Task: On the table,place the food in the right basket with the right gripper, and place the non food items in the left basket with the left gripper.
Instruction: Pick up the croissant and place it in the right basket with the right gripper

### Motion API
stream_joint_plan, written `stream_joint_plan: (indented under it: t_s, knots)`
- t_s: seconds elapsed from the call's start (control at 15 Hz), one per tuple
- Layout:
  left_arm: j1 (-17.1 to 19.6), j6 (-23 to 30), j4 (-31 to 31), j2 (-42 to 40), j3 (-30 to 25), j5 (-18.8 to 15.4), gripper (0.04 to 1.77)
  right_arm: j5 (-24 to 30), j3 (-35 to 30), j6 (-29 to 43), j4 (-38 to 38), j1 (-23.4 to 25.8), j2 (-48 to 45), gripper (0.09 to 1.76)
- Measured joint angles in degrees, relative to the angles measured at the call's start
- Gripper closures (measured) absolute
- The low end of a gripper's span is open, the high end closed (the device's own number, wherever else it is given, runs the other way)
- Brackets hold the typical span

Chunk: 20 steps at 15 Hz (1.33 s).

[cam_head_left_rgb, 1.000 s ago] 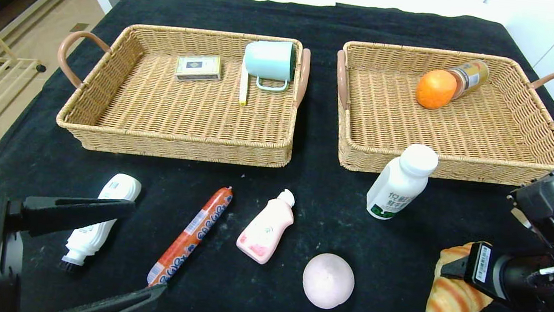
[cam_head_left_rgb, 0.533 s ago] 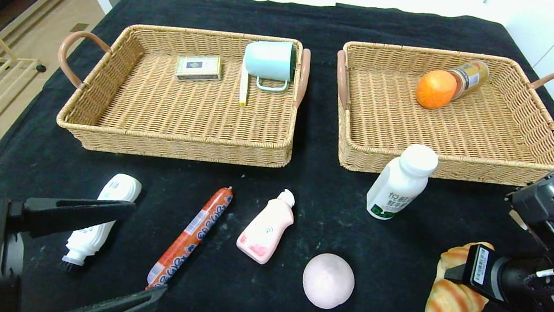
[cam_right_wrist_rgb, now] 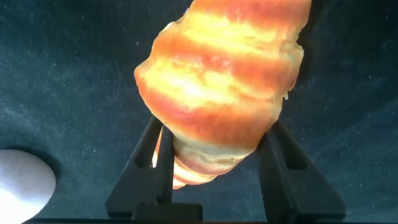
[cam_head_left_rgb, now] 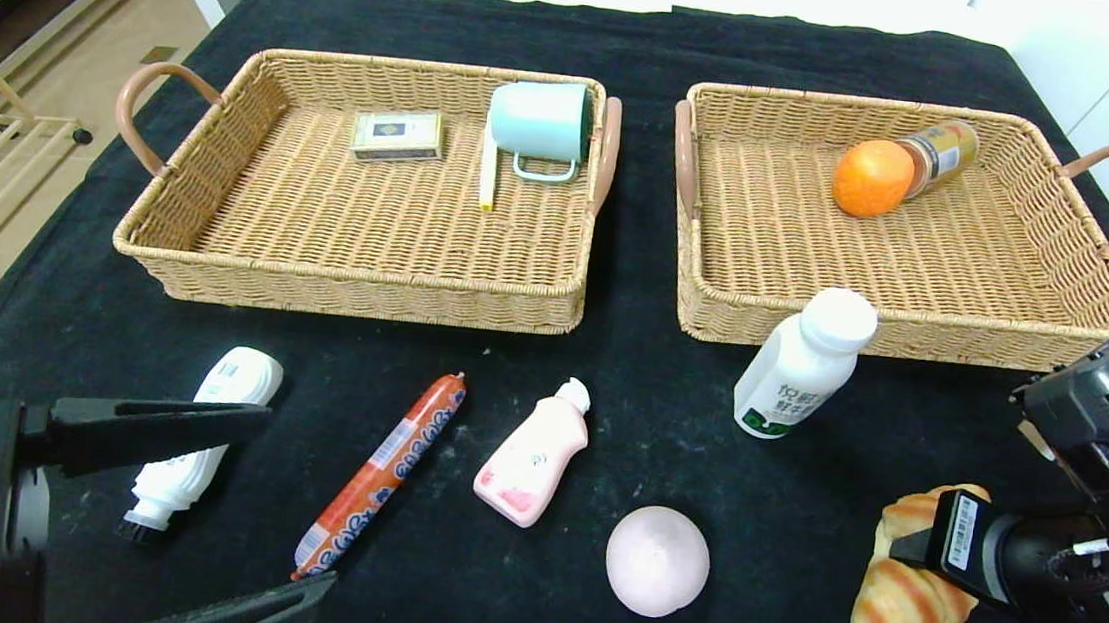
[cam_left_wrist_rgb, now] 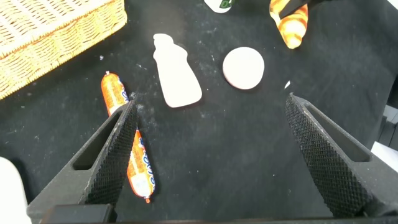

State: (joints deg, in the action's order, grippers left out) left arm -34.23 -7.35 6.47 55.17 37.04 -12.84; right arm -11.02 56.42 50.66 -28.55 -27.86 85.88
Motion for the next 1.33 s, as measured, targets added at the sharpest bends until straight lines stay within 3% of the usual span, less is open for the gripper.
stream_joint_plan:
  t_s: [0.47,0.8,1.33]
  knots:
    - [0.0,-0.5,0.0,0.0,-0.2,0.0,0.09,0.1,0.0,-0.3,-0.6,-0.5,-1.0,1.03]
    - [0.1,-0.6,0.2,-0.2,-0.2,0.1,0.09,-0.2,1.3,-3.5,-2.9,-0.4,-6.6,1.03]
    - [0.2,-0.8,0.2,-0.4,-0.2,0.1,0.09,-0.9,12.8,-16.3,-5.2,3.6,-9.0,1.03]
